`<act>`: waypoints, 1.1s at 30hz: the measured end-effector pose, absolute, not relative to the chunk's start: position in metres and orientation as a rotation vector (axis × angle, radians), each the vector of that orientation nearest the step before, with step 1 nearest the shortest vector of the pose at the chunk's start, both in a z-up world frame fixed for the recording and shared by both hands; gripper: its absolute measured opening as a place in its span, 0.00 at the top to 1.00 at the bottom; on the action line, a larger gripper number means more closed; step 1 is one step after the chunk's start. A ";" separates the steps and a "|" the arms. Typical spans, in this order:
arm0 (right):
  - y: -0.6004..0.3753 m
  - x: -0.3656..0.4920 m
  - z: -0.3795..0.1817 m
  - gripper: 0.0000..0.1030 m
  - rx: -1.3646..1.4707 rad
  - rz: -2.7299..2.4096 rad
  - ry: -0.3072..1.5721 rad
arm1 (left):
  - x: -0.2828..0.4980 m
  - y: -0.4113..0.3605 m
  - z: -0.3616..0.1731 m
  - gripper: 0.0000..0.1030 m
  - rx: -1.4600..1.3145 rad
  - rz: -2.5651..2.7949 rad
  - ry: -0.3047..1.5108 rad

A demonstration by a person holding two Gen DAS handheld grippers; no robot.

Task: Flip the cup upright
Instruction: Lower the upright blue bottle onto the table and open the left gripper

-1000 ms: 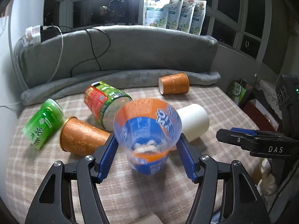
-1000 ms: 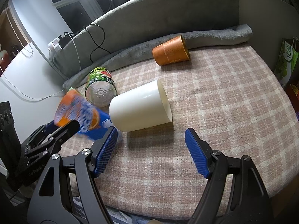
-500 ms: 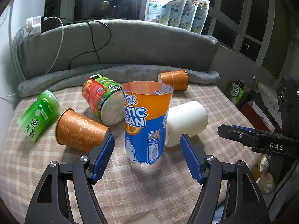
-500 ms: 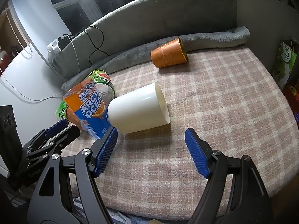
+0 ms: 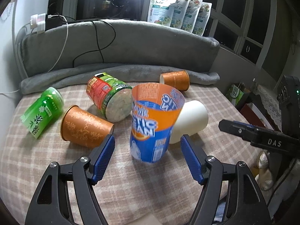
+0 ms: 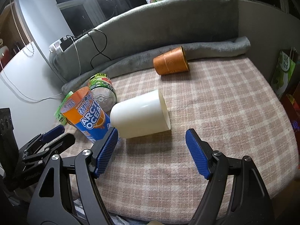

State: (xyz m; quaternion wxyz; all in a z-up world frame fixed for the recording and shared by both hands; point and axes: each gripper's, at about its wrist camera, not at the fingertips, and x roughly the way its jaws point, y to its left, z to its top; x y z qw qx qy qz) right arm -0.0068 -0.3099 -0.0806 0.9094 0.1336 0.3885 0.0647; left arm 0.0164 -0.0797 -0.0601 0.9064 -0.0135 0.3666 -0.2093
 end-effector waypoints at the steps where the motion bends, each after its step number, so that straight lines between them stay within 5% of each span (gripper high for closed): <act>1: -0.308 -0.008 -0.079 0.25 0.259 0.125 0.787 | 0.015 -0.078 -0.060 0.30 -0.029 -0.433 0.759; 14: -0.286 -0.026 -0.053 0.19 0.069 0.016 0.619 | -0.007 -0.040 -0.038 0.30 -0.053 -0.325 0.637; 19: -0.279 -0.031 -0.043 0.18 0.031 -0.028 0.555 | -0.016 -0.032 -0.021 0.21 -0.046 -0.267 0.514; 22: -0.276 -0.036 -0.036 0.01 0.015 -0.056 0.494 | -0.020 -0.030 -0.014 0.20 -0.040 -0.232 0.457; 33: -0.266 -0.041 -0.018 0.00 -0.036 -0.113 0.382 | -0.024 -0.019 -0.001 0.18 -0.051 -0.137 0.360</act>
